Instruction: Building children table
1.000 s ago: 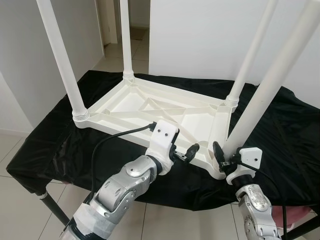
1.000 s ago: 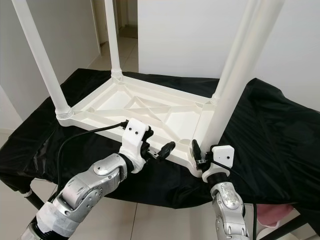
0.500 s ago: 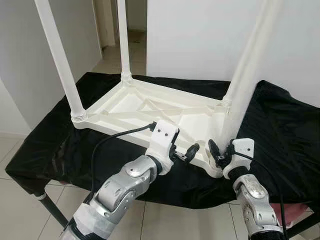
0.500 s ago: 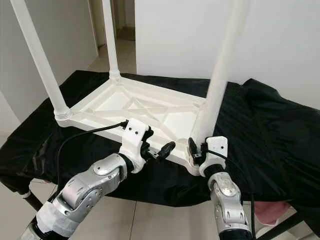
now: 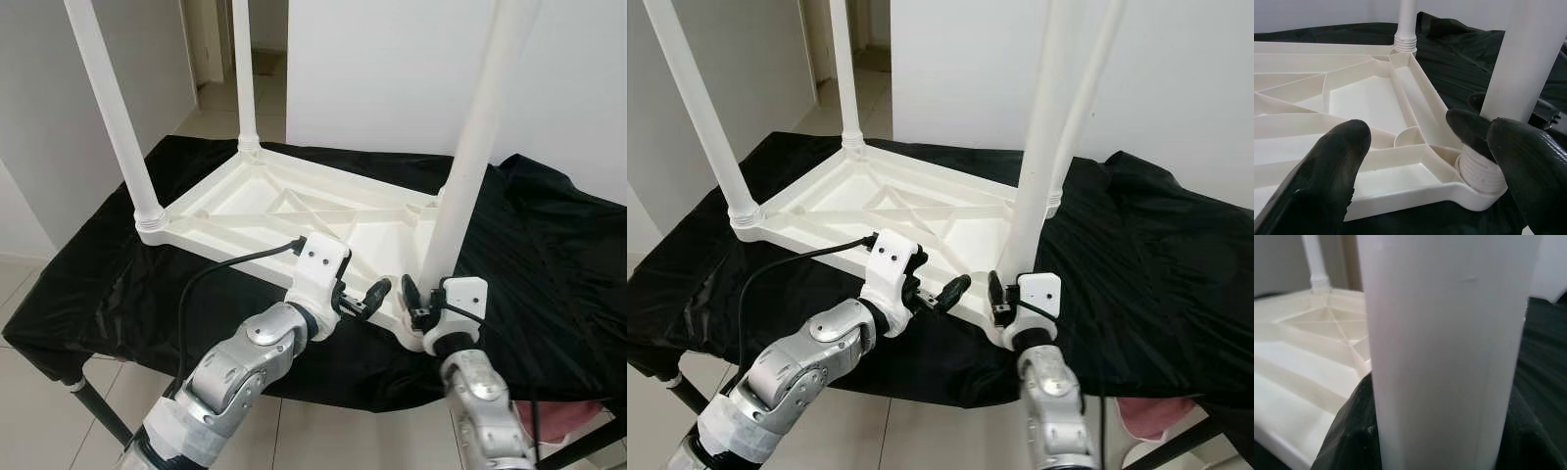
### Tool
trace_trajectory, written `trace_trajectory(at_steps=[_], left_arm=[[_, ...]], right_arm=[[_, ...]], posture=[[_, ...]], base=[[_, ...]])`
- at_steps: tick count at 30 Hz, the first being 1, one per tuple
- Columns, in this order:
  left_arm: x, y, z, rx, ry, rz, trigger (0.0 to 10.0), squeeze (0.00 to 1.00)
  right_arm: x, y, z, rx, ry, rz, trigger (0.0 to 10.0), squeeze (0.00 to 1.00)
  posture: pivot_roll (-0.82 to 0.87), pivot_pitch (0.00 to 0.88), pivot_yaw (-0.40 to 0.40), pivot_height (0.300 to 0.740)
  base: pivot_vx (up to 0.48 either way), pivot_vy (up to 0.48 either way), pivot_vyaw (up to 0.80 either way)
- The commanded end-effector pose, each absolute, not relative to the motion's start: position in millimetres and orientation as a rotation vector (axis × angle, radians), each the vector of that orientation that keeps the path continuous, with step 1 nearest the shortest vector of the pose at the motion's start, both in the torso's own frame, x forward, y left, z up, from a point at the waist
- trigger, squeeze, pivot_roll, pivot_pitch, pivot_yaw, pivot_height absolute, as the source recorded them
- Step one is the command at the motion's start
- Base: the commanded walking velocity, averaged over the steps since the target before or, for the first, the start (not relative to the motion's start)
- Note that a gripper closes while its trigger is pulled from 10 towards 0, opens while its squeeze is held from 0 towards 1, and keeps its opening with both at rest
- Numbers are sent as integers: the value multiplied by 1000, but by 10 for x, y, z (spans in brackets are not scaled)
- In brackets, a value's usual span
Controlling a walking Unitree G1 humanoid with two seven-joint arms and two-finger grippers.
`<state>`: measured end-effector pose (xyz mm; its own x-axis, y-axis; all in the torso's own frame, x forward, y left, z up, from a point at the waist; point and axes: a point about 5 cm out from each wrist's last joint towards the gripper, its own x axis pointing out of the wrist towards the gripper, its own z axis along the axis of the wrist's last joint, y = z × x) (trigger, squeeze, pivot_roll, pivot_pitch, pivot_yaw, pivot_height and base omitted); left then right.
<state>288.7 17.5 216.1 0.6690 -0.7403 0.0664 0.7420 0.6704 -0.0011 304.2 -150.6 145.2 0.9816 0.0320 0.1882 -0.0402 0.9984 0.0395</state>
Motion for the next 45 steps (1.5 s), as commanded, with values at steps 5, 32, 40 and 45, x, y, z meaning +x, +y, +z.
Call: trace_trajectory(at_steps=[5,32,40,45], left_arm=[[2806,101,2184,-15,-73,-1000,10000,0],[2803,95,2199,-18,-78,-1002,10000,0],[2807,99,2201,-17,-77,-1001,10000,0],[2805,99,2201,-16,-77,-1003,10000,0]], right_arm=[[2941,-1391,1007,118,22,-12,10000,0],[2722,-1337,797,-54,-50,219,10000,0],[2744,-1348,748,26,7,204,10000,0],[2797,-1359,741,24,50,193,10000,0]], posture=[[0,125,-4,740],[-1,115,-4,740],[1,116,-1,740],[1,118,3,740]], base=[[0,0,0],[0,0,0],[0,0,0],[0,0,0]])
